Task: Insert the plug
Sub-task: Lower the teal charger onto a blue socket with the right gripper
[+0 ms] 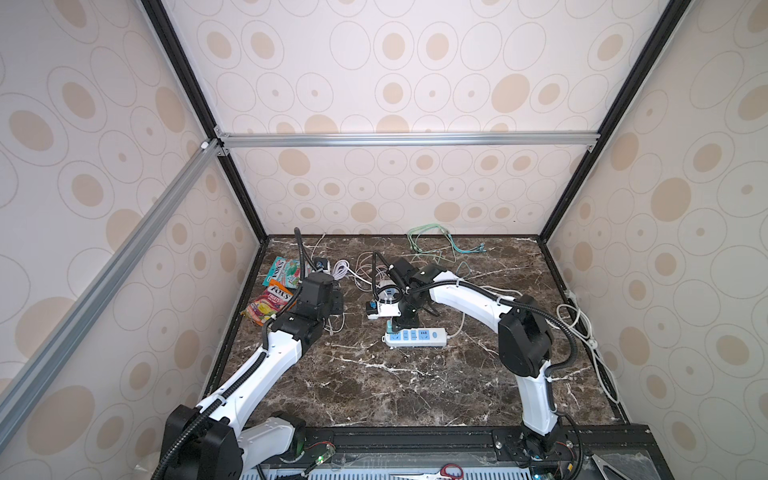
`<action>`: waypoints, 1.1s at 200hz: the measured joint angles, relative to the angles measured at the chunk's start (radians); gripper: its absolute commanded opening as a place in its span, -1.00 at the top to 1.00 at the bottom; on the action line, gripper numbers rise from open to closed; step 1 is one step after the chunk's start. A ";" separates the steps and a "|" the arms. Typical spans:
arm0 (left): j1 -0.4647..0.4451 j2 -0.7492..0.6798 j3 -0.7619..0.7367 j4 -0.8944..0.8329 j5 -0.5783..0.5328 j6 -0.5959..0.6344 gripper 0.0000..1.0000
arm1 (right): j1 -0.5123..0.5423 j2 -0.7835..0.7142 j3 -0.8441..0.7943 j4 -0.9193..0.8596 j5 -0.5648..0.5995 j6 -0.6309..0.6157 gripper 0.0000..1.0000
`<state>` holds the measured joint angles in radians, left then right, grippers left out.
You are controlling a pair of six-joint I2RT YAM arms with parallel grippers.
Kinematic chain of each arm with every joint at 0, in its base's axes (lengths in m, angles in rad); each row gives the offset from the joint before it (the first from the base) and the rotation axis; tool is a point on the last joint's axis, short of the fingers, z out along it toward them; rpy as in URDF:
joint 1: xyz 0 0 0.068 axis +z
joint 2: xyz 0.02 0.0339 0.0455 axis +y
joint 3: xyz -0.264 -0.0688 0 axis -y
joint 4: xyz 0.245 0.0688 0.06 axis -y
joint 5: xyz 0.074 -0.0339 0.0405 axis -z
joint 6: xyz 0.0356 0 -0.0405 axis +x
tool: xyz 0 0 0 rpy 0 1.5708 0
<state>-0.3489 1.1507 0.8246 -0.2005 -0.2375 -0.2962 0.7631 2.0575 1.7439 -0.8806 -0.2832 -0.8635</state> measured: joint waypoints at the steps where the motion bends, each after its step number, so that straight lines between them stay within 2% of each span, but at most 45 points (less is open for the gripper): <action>1: 0.000 0.000 0.000 0.000 0.000 0.000 1.00 | 0.000 -0.001 0.000 0.000 0.000 0.001 1.00; 100: 0.000 0.022 0.000 -0.005 0.001 0.000 1.00 | -0.002 -0.006 -0.024 0.006 0.053 0.003 1.00; 220: 0.000 0.024 0.000 -0.005 0.003 0.000 1.00 | -0.006 0.006 -0.024 0.021 0.010 0.006 1.00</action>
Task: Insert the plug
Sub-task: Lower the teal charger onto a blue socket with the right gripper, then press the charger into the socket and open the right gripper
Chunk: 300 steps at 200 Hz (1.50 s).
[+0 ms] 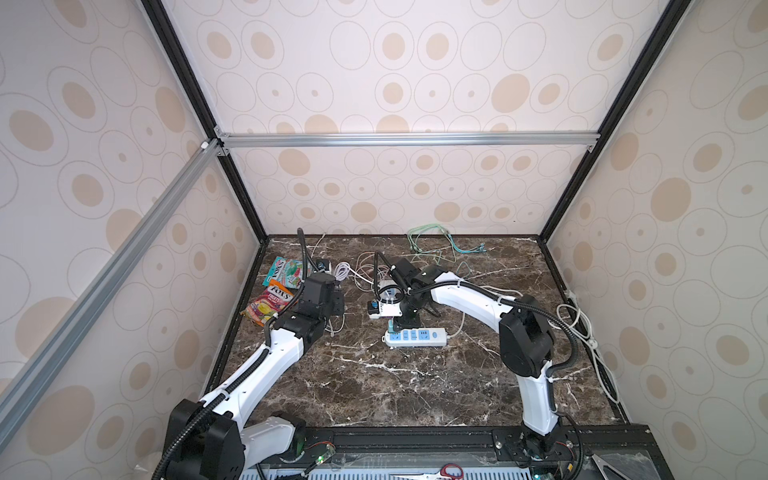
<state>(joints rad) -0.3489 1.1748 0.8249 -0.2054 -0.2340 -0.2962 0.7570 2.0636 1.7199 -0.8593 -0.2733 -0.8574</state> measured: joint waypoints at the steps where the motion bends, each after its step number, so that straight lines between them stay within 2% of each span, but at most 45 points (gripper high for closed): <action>1: 0.000 0.000 0.000 0.000 0.000 0.000 1.00 | 0.000 0.000 0.000 0.000 0.000 0.000 1.00; 215: 0.000 0.019 0.000 -0.006 0.004 0.000 1.00 | 0.005 0.038 0.003 -0.026 0.033 -0.002 1.00; 289: 0.000 0.022 0.000 -0.006 0.015 0.003 1.00 | 0.033 0.031 -0.020 0.001 0.119 0.030 1.00; 300: 0.000 0.026 0.002 -0.006 0.029 0.016 1.00 | 0.034 0.021 -0.029 0.009 0.116 0.031 0.79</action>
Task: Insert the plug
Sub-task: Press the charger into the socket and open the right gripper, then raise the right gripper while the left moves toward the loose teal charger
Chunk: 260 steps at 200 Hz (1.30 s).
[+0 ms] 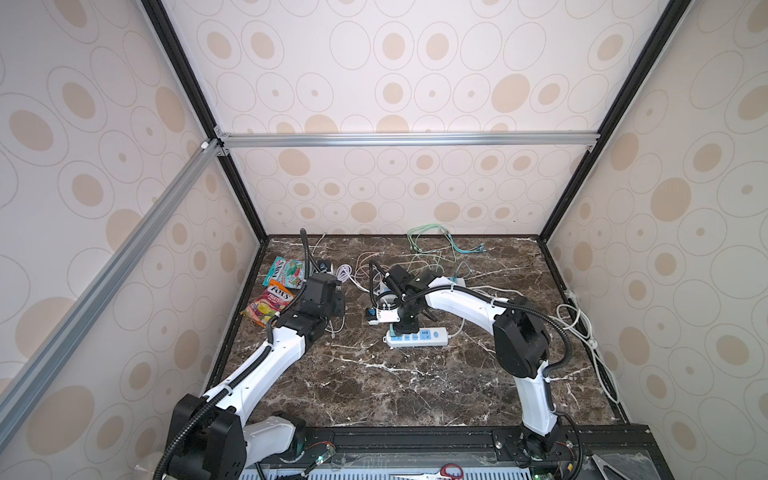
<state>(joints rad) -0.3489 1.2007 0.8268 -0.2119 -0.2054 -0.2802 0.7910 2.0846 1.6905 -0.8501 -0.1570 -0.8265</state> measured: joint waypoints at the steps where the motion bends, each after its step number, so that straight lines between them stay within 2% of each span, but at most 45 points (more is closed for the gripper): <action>1: 0.000 0.000 0.000 0.000 0.001 0.001 1.00 | 0.000 0.000 -0.001 0.000 0.000 0.000 0.77; 27: 0.000 0.024 0.021 -0.001 0.023 0.047 1.00 | -0.003 -0.023 -0.030 0.029 -0.027 0.008 0.11; 36: 0.000 0.029 0.031 -0.001 0.024 0.061 1.00 | -0.004 -0.027 -0.045 0.037 -0.034 0.010 -0.43; 41: 0.000 0.031 0.035 0.001 0.024 0.067 1.00 | -0.004 -0.028 -0.056 0.039 -0.042 0.017 -0.93; 44: 0.000 0.032 0.037 0.002 0.024 0.070 1.00 | -0.004 -0.028 -0.064 0.040 -0.046 0.019 -1.00; 75: 0.000 0.032 0.049 0.023 0.026 0.094 1.00 | -0.004 -0.071 -0.142 0.075 -0.071 0.029 -0.99; 111: -0.007 0.035 0.049 0.040 0.034 0.129 1.00 | -0.004 -0.233 -0.237 0.161 -0.072 0.061 -0.99; 156: -0.024 0.048 0.049 0.107 0.051 0.245 1.00 | -0.015 -0.478 -0.510 0.462 -0.002 0.198 -0.99; 177: -0.031 0.077 0.049 0.165 0.060 0.380 1.00 | -0.033 -0.560 -0.630 0.634 0.078 0.305 -0.99; 208: -0.034 0.145 0.043 0.284 0.101 0.678 1.00 | -0.060 -0.630 -0.706 0.828 0.203 0.435 -0.99; 231: -0.015 0.220 0.040 0.364 0.136 0.879 1.00 | -0.071 -0.645 -0.707 0.898 0.277 0.487 -0.99; 260: 0.039 0.302 0.043 0.421 0.214 1.028 1.00 | -0.073 -0.649 -0.707 0.917 0.335 0.521 -0.99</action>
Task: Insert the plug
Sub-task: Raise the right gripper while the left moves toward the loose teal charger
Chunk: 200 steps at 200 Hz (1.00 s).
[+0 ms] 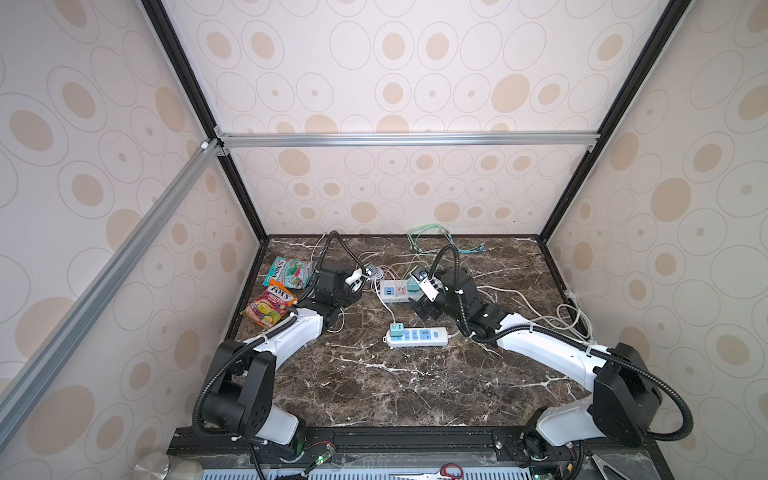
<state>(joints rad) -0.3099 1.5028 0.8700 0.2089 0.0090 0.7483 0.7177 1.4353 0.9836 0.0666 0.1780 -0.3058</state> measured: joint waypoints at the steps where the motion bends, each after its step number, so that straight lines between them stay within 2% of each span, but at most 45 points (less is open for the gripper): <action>1: 0.003 0.003 0.000 0.002 0.004 0.006 1.00 | 0.000 0.000 0.000 0.000 0.002 0.000 -0.99; 42: 0.045 0.138 0.082 0.047 0.087 0.148 1.00 | 0.000 -0.015 -0.002 0.011 0.032 0.018 -0.99; 50: 0.048 0.164 0.103 0.048 0.105 0.163 0.87 | 0.000 -0.017 -0.002 0.014 0.035 0.021 -0.99; 63: 0.051 0.192 0.128 0.045 0.135 0.174 0.34 | -0.001 -0.018 -0.002 0.015 0.039 0.026 -0.99; 77: 0.053 0.199 0.142 0.044 0.170 0.169 -0.44 | -0.002 -0.018 -0.002 0.013 0.041 0.031 -0.99; 90: 0.056 0.187 0.143 0.045 0.200 0.157 -0.76 | -0.003 -0.018 -0.002 0.009 0.044 0.035 -0.99; 92: 0.057 0.183 0.143 0.045 0.204 0.156 -0.91 | -0.004 -0.018 -0.002 0.008 0.044 0.036 -0.99; 94: 0.059 0.178 0.142 0.045 0.209 0.154 -0.95 | -0.004 -0.018 -0.002 0.008 0.044 0.036 -0.99; 130: 0.133 0.040 0.122 0.005 0.274 0.050 -0.97 | -0.012 -0.018 -0.002 0.006 0.043 0.040 -0.99; 157: 0.243 -0.042 0.121 -0.039 0.242 -0.046 -0.97 | -0.018 -0.018 -0.002 0.006 0.042 0.040 -0.99; 177: 0.310 -0.014 0.145 -0.116 0.185 -0.106 -0.97 | -0.019 -0.014 -0.002 0.008 0.036 0.040 -0.99; 200: 0.355 0.135 0.276 -0.257 0.140 -0.200 -0.97 | -0.019 0.001 -0.002 0.011 0.032 0.042 -0.99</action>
<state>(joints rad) 0.0452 1.6379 1.1458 -0.0479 0.1493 0.5480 0.6991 1.4364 0.9817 0.0776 0.2096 -0.2634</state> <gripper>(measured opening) 0.984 0.993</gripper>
